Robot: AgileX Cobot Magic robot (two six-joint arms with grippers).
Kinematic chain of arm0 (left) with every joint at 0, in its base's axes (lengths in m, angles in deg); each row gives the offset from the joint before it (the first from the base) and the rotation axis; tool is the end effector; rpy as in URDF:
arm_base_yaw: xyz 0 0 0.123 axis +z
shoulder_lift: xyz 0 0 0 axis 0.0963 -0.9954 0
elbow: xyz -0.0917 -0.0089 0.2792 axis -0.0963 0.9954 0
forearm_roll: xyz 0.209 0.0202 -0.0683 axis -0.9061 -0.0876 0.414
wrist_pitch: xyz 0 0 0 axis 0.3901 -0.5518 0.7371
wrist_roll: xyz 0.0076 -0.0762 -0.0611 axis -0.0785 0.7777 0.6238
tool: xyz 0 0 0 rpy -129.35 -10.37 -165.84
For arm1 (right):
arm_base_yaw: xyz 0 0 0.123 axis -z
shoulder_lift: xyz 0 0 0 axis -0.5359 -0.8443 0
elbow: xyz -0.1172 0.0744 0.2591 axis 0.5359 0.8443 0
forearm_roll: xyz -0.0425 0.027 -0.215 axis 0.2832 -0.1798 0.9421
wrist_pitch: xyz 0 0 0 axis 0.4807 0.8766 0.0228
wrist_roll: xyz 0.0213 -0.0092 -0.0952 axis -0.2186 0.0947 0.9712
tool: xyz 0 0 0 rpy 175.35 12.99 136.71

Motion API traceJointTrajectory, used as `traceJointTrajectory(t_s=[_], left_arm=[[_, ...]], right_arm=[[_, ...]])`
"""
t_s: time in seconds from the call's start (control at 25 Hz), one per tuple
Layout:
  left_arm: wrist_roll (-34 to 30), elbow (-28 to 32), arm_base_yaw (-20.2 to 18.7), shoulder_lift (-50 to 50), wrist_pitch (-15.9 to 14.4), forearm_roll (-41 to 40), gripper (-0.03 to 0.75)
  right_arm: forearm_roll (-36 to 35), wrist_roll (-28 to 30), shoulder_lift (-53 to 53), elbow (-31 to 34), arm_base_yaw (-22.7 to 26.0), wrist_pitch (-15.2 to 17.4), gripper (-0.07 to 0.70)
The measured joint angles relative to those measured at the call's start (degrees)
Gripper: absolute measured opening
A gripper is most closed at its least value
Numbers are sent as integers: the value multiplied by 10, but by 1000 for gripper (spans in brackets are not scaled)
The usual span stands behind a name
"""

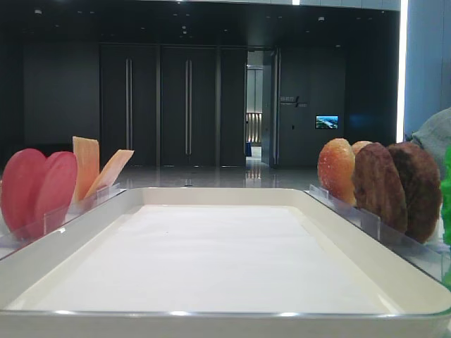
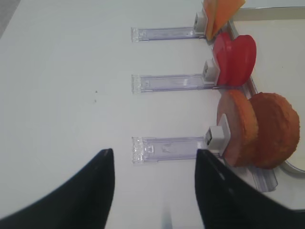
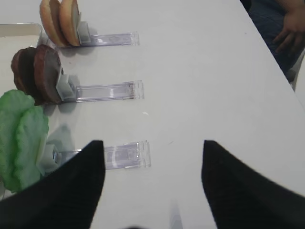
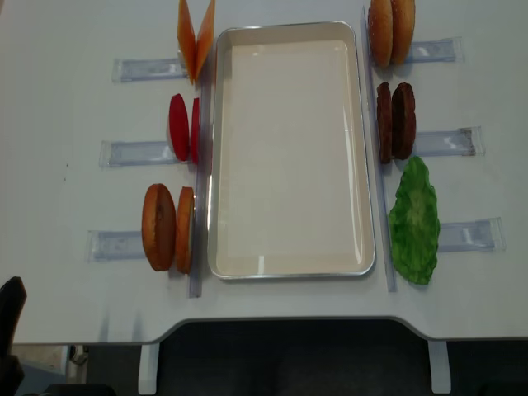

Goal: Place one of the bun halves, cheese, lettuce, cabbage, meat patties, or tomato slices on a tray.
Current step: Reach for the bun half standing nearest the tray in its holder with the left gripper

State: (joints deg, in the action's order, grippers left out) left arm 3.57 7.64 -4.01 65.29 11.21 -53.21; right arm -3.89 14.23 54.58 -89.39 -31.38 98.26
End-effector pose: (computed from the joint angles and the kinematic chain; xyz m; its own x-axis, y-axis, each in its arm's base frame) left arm -0.0376 -0.0023 0.2471 -0.5068 0.0245 -0.8617 0.0044 0.9997 0.0258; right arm -0.0402 0.0008 0.2543 -0.5092 0.0027 -0.8606 0.0146 0.9999 -0.0055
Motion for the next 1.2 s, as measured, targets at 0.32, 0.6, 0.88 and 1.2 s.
traceJointTrajectory(t_s=[0.32,0.6,0.88,1.2], left_arm=[[0,0,0,0,0,0,411],[0,0,0,0,0,0,410],[0,0,0,0,0,6,403],[1,-25,0,-61,-23,10,398]], right_arm=[[0,0,0,0,0,0,433],[0,0,0,0,0,0,433],[0,0,0,0,0,0,433],[0,0,0,0,0,0,433]])
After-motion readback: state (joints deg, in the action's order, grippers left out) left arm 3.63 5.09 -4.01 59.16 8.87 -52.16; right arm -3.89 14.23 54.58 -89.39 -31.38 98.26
